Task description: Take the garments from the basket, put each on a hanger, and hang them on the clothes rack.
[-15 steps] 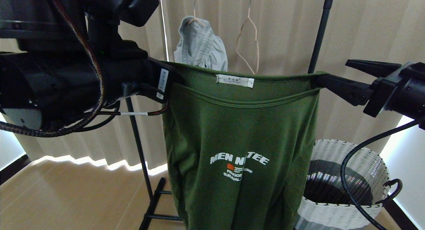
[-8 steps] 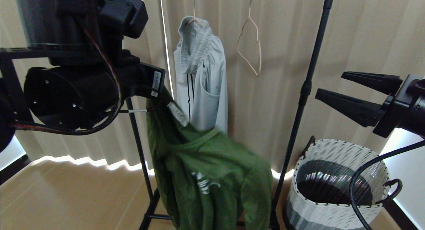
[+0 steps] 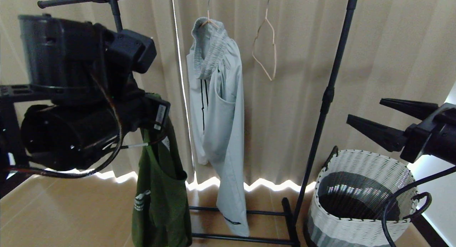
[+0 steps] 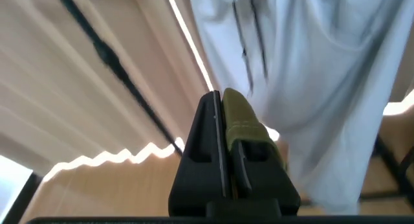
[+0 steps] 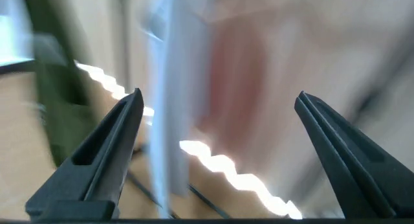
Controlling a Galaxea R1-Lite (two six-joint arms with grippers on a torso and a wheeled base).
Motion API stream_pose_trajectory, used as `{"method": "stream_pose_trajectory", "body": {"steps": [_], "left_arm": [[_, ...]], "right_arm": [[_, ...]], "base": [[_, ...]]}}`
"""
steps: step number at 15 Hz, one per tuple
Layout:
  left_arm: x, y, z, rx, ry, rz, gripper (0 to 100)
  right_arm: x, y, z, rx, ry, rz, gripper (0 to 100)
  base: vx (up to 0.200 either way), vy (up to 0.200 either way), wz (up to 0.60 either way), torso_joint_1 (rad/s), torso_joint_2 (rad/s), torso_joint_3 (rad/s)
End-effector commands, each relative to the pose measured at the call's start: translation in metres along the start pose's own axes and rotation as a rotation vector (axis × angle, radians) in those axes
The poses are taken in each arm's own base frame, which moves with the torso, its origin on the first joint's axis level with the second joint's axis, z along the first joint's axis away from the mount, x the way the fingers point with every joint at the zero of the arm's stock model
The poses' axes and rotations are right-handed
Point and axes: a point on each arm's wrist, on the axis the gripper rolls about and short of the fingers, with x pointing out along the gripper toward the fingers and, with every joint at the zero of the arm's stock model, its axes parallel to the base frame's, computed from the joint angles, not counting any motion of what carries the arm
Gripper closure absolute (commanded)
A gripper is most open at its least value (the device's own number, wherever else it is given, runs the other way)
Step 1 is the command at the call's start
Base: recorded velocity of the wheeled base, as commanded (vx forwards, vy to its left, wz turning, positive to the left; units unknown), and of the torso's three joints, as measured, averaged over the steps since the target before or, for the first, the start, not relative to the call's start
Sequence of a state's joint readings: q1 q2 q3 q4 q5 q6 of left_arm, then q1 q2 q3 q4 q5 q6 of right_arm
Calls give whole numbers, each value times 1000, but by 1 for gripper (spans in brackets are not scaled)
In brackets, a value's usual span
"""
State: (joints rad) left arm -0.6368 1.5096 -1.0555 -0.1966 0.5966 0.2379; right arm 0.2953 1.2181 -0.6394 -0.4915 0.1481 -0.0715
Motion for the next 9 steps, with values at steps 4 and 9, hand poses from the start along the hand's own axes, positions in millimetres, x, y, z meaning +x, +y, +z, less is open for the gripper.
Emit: {"method": "stream_pose_trajectory", "body": {"steps": [4, 9], "left_arm": [[-38, 51, -68, 0, 66, -101, 100], [-30, 61, -92, -108, 23, -83, 100]], "right_arm": [[-11, -11, -43, -26, 149, -247, 0], [-15, -18, -53, 11, 163, -303, 0]], "base": [[0, 0, 0, 0, 0, 0], [0, 0, 0, 0, 0, 0]]}}
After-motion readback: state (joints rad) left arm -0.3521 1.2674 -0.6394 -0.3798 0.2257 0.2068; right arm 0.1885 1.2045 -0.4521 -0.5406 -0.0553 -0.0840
